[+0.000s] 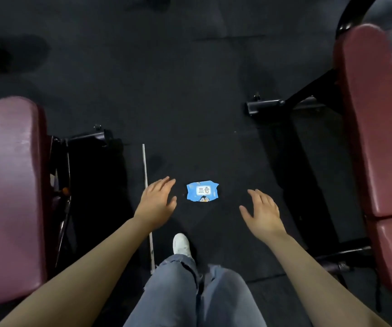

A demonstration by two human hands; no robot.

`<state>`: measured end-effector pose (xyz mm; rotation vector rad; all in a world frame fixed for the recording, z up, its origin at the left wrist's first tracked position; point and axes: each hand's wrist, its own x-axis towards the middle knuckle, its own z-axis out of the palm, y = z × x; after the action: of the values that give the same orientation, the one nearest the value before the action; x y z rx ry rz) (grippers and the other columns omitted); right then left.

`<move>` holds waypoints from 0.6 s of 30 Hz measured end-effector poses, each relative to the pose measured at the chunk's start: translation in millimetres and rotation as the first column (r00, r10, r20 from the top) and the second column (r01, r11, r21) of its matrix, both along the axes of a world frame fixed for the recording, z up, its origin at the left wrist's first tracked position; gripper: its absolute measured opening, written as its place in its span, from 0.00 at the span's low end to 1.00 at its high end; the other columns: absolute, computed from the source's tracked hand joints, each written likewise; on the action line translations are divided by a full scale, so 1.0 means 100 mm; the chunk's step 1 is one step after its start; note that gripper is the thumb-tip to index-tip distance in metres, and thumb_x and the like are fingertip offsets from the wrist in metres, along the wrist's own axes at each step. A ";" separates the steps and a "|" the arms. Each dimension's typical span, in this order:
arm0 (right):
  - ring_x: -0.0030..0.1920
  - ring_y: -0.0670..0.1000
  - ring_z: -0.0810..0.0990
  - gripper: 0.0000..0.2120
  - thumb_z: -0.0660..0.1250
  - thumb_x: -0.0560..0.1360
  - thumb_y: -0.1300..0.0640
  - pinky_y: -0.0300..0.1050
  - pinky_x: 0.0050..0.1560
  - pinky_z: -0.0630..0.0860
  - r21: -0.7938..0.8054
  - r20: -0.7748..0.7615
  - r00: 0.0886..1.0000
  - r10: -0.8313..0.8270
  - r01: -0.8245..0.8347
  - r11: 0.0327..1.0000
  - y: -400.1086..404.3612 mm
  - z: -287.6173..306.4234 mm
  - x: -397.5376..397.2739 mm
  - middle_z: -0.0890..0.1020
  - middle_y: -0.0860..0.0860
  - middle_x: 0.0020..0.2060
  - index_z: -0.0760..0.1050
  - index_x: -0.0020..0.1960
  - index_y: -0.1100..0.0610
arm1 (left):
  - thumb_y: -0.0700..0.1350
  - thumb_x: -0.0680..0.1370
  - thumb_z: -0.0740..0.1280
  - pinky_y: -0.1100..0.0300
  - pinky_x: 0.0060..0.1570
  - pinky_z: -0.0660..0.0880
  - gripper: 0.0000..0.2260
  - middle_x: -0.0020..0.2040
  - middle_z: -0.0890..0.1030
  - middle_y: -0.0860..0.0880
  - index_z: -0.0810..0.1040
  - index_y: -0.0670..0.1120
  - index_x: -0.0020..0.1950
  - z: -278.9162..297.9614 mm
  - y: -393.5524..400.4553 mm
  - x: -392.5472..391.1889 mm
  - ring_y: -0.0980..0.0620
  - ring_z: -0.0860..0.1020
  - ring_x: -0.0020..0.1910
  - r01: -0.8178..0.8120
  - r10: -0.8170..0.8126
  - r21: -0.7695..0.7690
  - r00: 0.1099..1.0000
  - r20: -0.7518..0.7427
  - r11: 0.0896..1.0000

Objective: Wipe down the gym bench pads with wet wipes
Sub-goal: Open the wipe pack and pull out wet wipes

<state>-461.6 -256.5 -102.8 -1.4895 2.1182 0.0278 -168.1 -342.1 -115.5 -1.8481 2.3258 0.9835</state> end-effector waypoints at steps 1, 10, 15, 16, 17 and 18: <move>0.77 0.52 0.56 0.28 0.58 0.80 0.45 0.51 0.76 0.53 0.010 0.007 1.000 0.002 -0.002 1.000 -0.18 -0.13 -0.02 0.62 0.52 0.76 0.58 0.77 0.54 | 0.51 0.82 0.61 0.55 0.77 0.52 0.25 0.79 0.61 0.50 0.61 0.50 0.79 -0.12 -0.12 -0.04 0.50 0.57 0.78 -0.002 0.002 0.013 1.000 0.017 1.000; 0.76 0.52 0.57 0.28 0.58 0.80 0.47 0.49 0.76 0.54 0.210 0.082 0.989 0.127 -0.142 0.967 -1.28 -1.95 -0.19 0.62 0.51 0.76 0.58 0.77 0.54 | 0.51 0.82 0.61 0.53 0.77 0.53 0.26 0.79 0.61 0.49 0.61 0.49 0.79 -1.84 -0.73 -0.44 0.49 0.58 0.78 -0.071 0.054 0.182 0.994 0.099 0.981; 0.73 0.53 0.61 0.26 0.61 0.80 0.51 0.49 0.74 0.58 0.251 0.075 0.985 0.154 -0.168 0.953 -1.70 -3.11 -0.32 0.66 0.51 0.73 0.60 0.75 0.55 | 0.51 0.82 0.59 0.52 0.78 0.51 0.26 0.80 0.58 0.49 0.57 0.50 0.80 -2.99 -0.87 -0.66 0.49 0.55 0.79 -0.043 -0.001 0.297 0.989 0.148 0.954; 0.73 0.52 0.62 0.26 0.61 0.79 0.52 0.49 0.73 0.58 0.249 0.070 0.981 0.179 -0.191 0.949 -1.78 -3.33 -0.33 0.67 0.50 0.72 0.60 0.75 0.55 | 0.51 0.82 0.59 0.52 0.78 0.50 0.27 0.80 0.57 0.49 0.56 0.50 0.80 -3.22 -0.92 -0.69 0.49 0.54 0.79 -0.029 -0.021 0.308 0.987 0.158 0.951; 0.72 0.52 0.63 0.26 0.62 0.79 0.52 0.48 0.73 0.59 0.245 0.065 0.973 0.221 -0.230 0.942 -1.85 -3.56 -0.33 0.68 0.50 0.72 0.61 0.75 0.55 | 0.52 0.82 0.59 0.52 0.78 0.50 0.27 0.80 0.57 0.49 0.56 0.50 0.80 -3.44 -0.96 -0.72 0.49 0.54 0.79 -0.025 -0.028 0.315 0.986 0.164 0.949; 0.71 0.52 0.64 0.26 0.62 0.78 0.52 0.48 0.72 0.60 0.242 0.062 0.960 0.272 -0.279 0.929 -1.91 -3.78 -0.33 0.68 0.50 0.71 0.61 0.74 0.54 | 0.52 0.82 0.59 0.52 0.78 0.51 0.27 0.80 0.57 0.50 0.56 0.50 0.80 -3.66 -1.00 -0.75 0.49 0.54 0.79 -0.032 -0.024 0.319 0.985 0.169 0.947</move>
<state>-494.2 -447.6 -480.7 -1.6082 1.7910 0.3614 -243.3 -442.5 -481.1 -1.7321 1.9312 1.0799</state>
